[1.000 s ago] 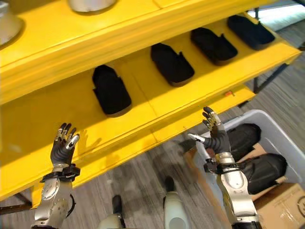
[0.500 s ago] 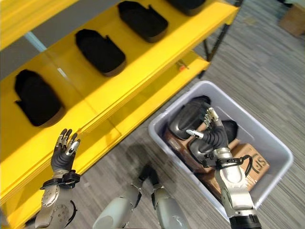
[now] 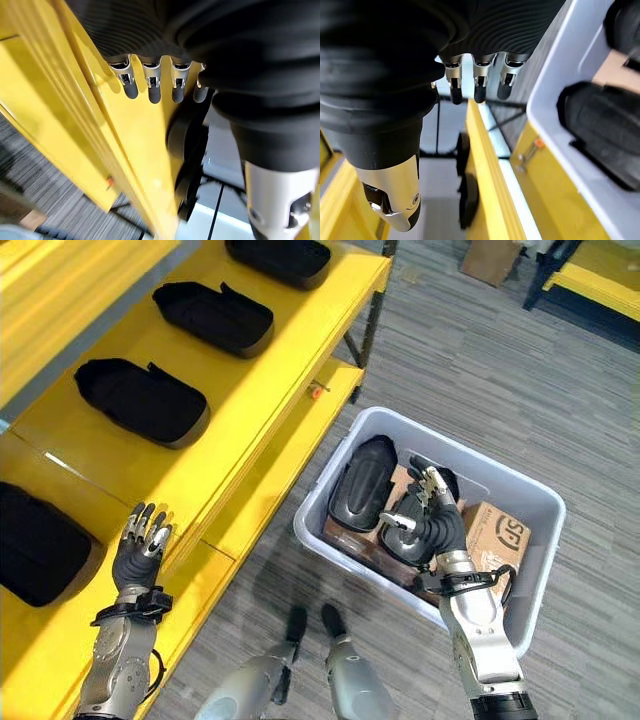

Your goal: Move parts from the plastic box to the shelf.

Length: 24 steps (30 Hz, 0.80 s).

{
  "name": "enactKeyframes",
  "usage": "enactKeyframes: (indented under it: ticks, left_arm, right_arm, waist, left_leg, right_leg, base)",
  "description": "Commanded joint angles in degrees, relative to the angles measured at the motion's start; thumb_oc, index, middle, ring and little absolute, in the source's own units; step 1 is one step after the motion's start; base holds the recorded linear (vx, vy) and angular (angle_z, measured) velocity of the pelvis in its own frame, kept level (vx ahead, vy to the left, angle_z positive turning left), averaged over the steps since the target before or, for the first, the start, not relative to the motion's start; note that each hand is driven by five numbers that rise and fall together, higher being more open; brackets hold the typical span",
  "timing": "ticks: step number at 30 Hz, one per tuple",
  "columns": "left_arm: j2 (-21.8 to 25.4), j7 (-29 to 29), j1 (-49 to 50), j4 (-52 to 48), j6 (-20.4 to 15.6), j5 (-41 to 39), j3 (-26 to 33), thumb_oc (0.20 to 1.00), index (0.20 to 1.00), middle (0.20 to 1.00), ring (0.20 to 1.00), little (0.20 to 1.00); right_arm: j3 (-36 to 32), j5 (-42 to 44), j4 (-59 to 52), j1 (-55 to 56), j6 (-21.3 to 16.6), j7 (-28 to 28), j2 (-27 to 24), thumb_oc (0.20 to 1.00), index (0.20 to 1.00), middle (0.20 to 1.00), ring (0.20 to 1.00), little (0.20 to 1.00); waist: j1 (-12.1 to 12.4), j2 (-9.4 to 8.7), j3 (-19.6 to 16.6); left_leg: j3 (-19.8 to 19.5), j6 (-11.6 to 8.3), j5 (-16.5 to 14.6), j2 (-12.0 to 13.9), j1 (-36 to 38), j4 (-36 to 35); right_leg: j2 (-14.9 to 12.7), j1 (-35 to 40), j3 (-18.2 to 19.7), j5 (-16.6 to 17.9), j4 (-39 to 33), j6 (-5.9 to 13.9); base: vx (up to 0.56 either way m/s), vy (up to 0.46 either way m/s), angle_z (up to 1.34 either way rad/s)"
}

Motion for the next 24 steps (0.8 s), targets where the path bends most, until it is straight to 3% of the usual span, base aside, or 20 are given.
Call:
enactKeyframes:
  ticks: [1,3,4,5,6,9,11,13,17,24]
  left_arm:
    - [3.3,0.9,2.8,-3.5,-1.9,2.1,2.2,1.000,1.000,1.000,1.000,1.000]
    - [3.9,1.7,2.8,-3.1,-1.7,3.0,2.2,1.000,1.000,1.000,1.000,1.000]
    - [3.9,1.7,2.8,-3.1,-1.7,3.0,2.3,1.000,1.000,1.000,1.000,1.000]
    - [4.2,2.3,2.9,-3.0,-1.7,3.3,2.8,1.000,1.000,1.000,1.000,1.000]
    - [3.5,2.7,4.8,-3.6,-1.7,2.8,4.2,1.000,1.000,1.000,1.000,1.000]
    - [2.1,3.1,6.3,-4.0,-1.1,1.7,5.6,1.000,1.000,1.000,1.000,1.000]
    - [1.7,2.9,6.9,-4.3,-0.8,1.5,6.0,1.000,1.000,1.000,1.000,1.000]
    - [0.8,2.6,7.1,-3.9,-0.3,1.4,6.4,1.000,1.000,1.000,1.000,1.000]
    - [0.1,2.0,8.1,-4.3,-0.1,1.3,6.4,1.000,1.000,1.000,1.000,1.000]
    - [-0.5,1.8,9.0,-4.5,0.5,1.1,6.2,1.000,1.000,1.000,1.000,1.000]
  right_arm:
    - [-0.9,-0.2,-2.6,1.3,-2.2,-0.7,1.3,1.000,1.000,1.000,1.000,1.000]
    - [-0.3,-0.6,-2.3,1.3,-2.2,-1.1,1.7,1.000,1.000,1.000,1.000,1.000]
    - [-0.3,-0.6,-2.3,1.2,-2.2,-1.1,1.7,1.000,1.000,1.000,1.000,1.000]
    - [0.2,-1.1,-2.4,1.0,-2.3,-1.2,1.9,1.000,1.000,1.000,1.000,1.000]
    - [0.5,-1.5,-2.3,1.4,-2.5,-1.2,1.8,1.000,1.000,1.000,1.000,1.000]
    - [1.1,-2.1,-1.4,0.6,-2.1,-1.0,1.9,1.000,1.000,1.000,1.000,1.000]
    - [1.1,-1.9,-1.3,0.5,-2.0,-0.7,1.9,1.000,1.000,1.000,1.000,1.000]
    - [0.5,-1.9,-1.2,0.7,-1.6,-0.3,1.8,1.000,1.000,1.000,1.000,1.000]
    - [-0.7,-1.9,-2.1,2.1,-1.5,-0.2,1.2,1.000,1.000,1.000,1.000,1.000]
    - [-1.6,-1.6,-2.4,3.2,-1.3,0.2,0.2,1.000,1.000,1.000,1.000,1.000]
  waist:
    - [0.3,-2.22,-4.5]
    - [0.1,-2.24,-2.9]
    - [0.2,-2.27,-2.9]
    - [1.5,-2.07,-2.0]
    - [3.3,-1.33,-1.4]
    - [5.2,-1.51,-1.4]
    - [5.4,-1.71,-1.5]
    - [4.8,-2.55,-2.0]
    - [3.9,-2.63,-3.4]
    - [3.1,-2.11,-4.5]
  left_leg:
    - [-1.3,-0.61,-3.4,2.9,-1.2,-1.1]
    - [1.1,-0.33,-4.5,3.6,0.6,-1.2]
    - [1.2,-0.40,-4.3,3.6,0.3,-1.2]
    - [2.8,-0.61,-5.1,4.4,1.1,-1.0]
    - [5.7,-1.24,-6.1,6.2,2.5,-1.0]
    - [10.4,-1.40,-7.2,8.0,3.9,-0.6]
    - [11.1,-1.48,-7.4,8.1,4.2,-0.6]
    - [12.3,-1.83,-8.4,7.7,4.7,-0.1]
    - [13.0,-2.28,-8.9,8.0,4.2,0.6]
    - [14.0,-3.44,-9.9,9.9,5.6,0.9]
  right_leg:
    - [0.3,-1.1,1.1,4.6,-2.8,2.47]
    - [0.2,-2.6,-3.5,4.0,1.0,2.95]
    - [0.3,-2.8,-3.4,4.3,0.9,2.97]
    - [-2.4,-3.5,-12.2,3.3,1.8,2.08]
    - [-8.9,-1.7,-28.6,1.6,1.9,0.36]
    - [-12.4,-1.1,-39.2,3.1,2.2,0.35]
    - [-12.5,-0.6,-40.2,3.5,1.5,0.70]
    - [-11.7,1.5,-38.9,5.1,-3.7,1.24]
    - [-10.3,2.2,-37.2,6.0,-6.4,0.96]
    - [-8.7,4.1,-36.6,4.7,-7.5,0.34]
  base:
    - [0.00,0.120,-0.30]
    - [0.00,0.097,-0.38]
    - [-0.02,0.054,-0.56]
    - [-0.02,0.055,-0.69]
    - [-0.01,0.082,-0.85]
    - [0.01,0.049,-1.39]
    - [0.05,-0.030,-1.27]
    - [0.10,-0.086,-0.87]
    - [0.08,-0.069,0.25]
    - [0.10,-0.094,-0.13]
